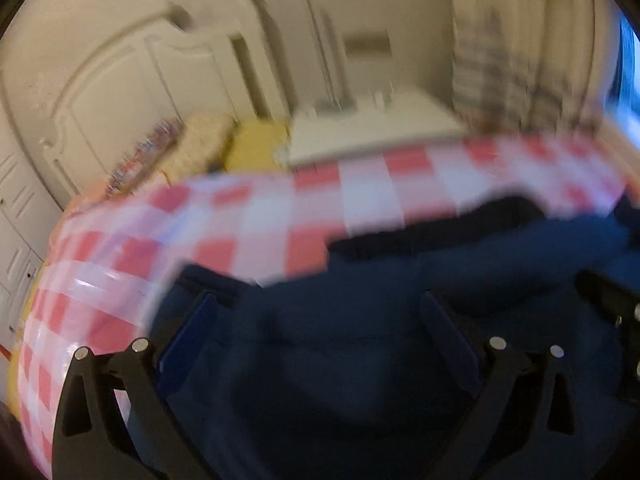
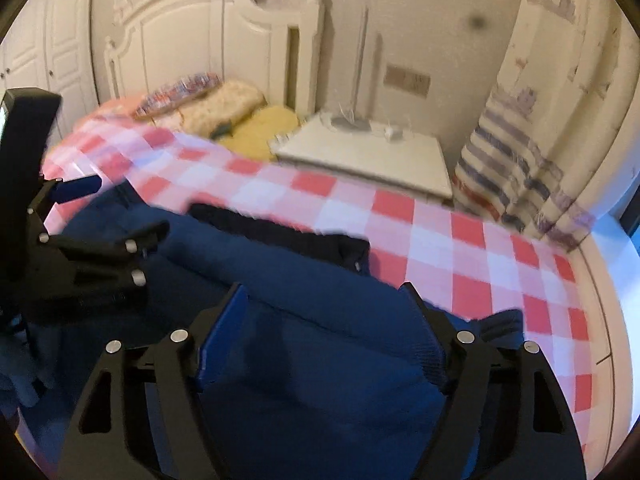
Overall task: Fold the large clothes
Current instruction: 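Fold the held hem over toward the collar with both grippers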
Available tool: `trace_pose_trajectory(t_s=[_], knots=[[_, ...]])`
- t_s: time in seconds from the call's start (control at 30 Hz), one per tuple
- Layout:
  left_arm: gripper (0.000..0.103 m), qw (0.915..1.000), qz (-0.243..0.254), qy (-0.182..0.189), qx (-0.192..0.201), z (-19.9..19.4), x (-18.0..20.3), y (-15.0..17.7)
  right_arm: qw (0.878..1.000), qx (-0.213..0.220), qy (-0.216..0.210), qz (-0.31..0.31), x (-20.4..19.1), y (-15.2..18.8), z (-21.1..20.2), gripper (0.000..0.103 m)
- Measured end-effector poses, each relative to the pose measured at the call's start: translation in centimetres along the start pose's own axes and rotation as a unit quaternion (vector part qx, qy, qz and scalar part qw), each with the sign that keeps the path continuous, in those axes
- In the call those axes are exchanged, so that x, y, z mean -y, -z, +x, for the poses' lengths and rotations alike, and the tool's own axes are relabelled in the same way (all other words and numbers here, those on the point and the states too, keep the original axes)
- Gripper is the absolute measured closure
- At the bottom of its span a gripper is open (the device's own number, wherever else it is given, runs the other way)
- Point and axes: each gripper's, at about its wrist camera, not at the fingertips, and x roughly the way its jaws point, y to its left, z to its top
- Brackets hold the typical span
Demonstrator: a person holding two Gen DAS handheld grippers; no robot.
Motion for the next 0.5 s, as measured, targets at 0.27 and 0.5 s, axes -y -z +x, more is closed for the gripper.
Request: trace_pose_trajectory(t_s=[0.27,0.5], knots=[[0.002,0.9994,-0.012,0.018,-0.027,2.4,-0.1,1.2,0.999,-0.051,-0.013,0.004,0.0,0.5,3.6,0.023],[0.002,0.9989,-0.024,0.029,-0.026,2.6,-0.4,1.2,0.998,-0.058,-0.033,0.02,0.6,0.3,4.3,0.021]])
